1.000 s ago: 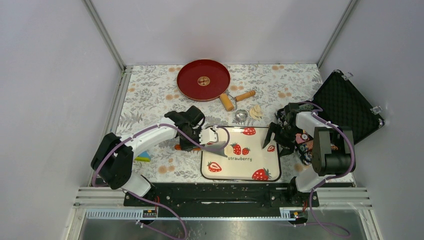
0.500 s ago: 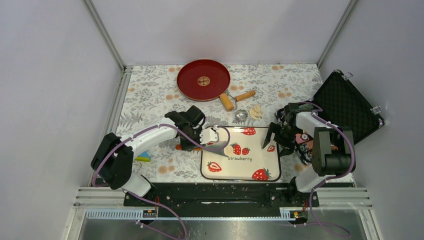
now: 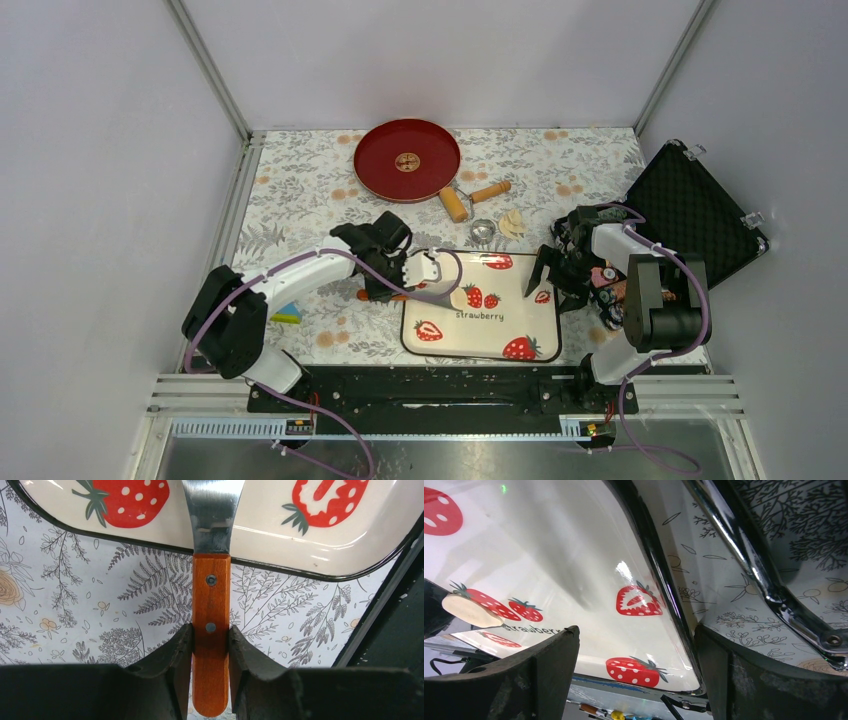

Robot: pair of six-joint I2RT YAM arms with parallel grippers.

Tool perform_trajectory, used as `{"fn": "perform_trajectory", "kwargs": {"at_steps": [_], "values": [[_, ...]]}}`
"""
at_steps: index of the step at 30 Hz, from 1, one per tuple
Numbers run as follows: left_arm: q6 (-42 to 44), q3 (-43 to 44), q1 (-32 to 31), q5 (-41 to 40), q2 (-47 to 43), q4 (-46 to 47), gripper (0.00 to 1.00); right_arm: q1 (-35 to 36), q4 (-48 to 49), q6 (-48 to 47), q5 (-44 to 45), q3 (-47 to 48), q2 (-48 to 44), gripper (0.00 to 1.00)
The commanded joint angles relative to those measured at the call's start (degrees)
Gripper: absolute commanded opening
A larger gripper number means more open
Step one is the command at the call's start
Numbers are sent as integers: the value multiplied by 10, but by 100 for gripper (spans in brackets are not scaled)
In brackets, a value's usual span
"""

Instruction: Roll out the dumpling wrappers from the dough

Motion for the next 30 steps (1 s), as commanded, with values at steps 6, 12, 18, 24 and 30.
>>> {"fn": "perform_trajectory", "kwargs": {"at_steps": [6,12,18,24,30], "values": [[-30,-22,-12,76,-10,116,0,9,14,-2,-30,-12,-9,92],[-67,-68,-11,106,-43,194,0,9,13,-2,-30,-12,-11,92],[-99,-110,-12,115,-86,255,0,9,9,-2,-31,-10,-19,92],[-103,-133,-12,107,-116,261,0,9,8,-3,-29,-7,-23,93],[-80,-119,-14,91,-90,223,0,9,7,-3,-29,-8,-22,93]]}}
